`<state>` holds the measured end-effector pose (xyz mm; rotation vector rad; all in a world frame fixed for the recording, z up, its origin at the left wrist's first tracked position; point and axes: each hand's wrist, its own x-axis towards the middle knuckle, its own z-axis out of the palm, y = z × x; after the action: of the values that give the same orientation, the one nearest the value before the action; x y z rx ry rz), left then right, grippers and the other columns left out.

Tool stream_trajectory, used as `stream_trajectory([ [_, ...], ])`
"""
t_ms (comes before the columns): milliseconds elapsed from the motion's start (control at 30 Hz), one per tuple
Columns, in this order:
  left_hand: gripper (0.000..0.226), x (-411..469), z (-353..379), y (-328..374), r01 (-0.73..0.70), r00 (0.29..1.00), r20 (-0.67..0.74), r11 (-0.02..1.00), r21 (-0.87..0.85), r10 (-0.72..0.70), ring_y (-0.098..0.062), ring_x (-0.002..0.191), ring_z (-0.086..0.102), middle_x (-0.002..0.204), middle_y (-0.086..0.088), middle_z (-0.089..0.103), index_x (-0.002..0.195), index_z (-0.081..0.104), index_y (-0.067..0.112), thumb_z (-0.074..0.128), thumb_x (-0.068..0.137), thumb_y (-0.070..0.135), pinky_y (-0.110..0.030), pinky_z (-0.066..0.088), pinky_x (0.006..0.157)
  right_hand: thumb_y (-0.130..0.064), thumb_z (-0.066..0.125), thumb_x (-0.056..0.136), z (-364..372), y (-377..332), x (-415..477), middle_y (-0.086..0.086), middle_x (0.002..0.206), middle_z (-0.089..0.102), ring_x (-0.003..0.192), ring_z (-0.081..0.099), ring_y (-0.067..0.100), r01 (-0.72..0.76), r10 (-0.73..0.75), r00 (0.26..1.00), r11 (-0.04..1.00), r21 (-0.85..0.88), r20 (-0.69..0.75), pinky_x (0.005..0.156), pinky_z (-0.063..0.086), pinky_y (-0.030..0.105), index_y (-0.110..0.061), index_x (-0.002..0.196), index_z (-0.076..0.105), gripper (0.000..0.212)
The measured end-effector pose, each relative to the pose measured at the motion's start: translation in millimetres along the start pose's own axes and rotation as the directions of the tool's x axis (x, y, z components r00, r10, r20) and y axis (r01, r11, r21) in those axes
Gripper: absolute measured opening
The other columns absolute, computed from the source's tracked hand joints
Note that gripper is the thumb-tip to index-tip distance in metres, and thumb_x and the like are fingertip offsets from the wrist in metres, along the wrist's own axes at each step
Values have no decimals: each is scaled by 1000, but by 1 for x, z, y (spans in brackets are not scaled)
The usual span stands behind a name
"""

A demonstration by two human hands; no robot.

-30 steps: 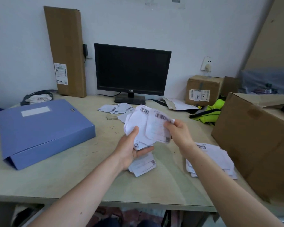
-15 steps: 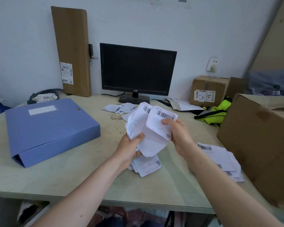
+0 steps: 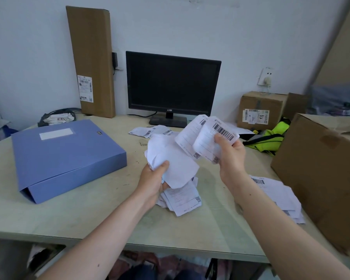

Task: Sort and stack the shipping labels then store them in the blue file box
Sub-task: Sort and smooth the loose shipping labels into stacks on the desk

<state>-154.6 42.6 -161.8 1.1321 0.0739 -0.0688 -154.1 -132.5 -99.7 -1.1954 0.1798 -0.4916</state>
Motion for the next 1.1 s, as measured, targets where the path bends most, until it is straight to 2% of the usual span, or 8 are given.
stream_trajectory([
  [233,19,6,-13,9,-94,973,-222,986,-139,61,-14,90,65,106,1,66,112,57,21,54,96,10,-30,54,66,-7,63,90,0,10,-2,2,89,70,73,66,16,-66,66,998,997,-41,13,45,49,21,-13,96,64,9],
  [333,31,8,-18,13,-125,961,-263,980,-155,81,-15,96,65,115,0,65,125,54,20,54,96,11,-31,56,68,-2,62,86,-1,18,-3,1,83,66,73,60,17,-47,73,993,963,-265,90,48,47,20,-14,90,63,12],
  [500,23,9,-17,22,-195,944,-302,963,-186,132,-7,92,62,106,10,64,109,55,28,55,95,11,-34,55,78,-8,67,82,-2,51,-15,5,92,69,88,68,28,15,168,957,784,-621,236,79,56,41,-17,92,64,14],
  [667,35,7,-15,23,-159,959,-254,979,-126,123,-14,99,64,114,3,65,122,55,23,60,91,7,-39,55,83,-32,79,67,5,63,-18,-8,128,50,122,48,14,248,-4,952,599,-762,307,104,42,40,-36,141,35,86],
  [733,34,5,-11,23,-129,972,-212,985,-115,103,-14,95,65,112,1,66,120,56,21,60,90,4,-32,57,71,-28,77,69,6,56,-20,-7,147,34,137,30,13,505,-184,858,478,-718,481,111,32,34,-34,149,22,97],
  [833,26,2,-5,22,-70,994,-94,992,-108,60,-20,92,67,108,-5,69,112,61,16,56,92,1,-34,56,67,-29,73,72,11,52,-22,-3,157,24,145,21,18,779,-274,626,197,-595,730,115,24,36,-30,149,28,90],
  [967,27,-3,4,22,42,997,68,990,-132,-33,-24,99,64,113,-11,68,120,61,11,48,97,11,-42,50,86,-17,77,71,10,57,-12,2,145,47,139,36,26,849,-357,505,39,-527,786,110,30,42,-28,123,63,55],
  [1100,42,-6,4,25,91,971,224,995,-39,-80,-16,104,59,109,-4,70,113,59,21,32,99,49,-37,36,96,-2,71,73,11,39,-13,-16,94,72,92,65,10,809,-455,583,253,-530,673,84,51,36,-29,96,75,36],
])
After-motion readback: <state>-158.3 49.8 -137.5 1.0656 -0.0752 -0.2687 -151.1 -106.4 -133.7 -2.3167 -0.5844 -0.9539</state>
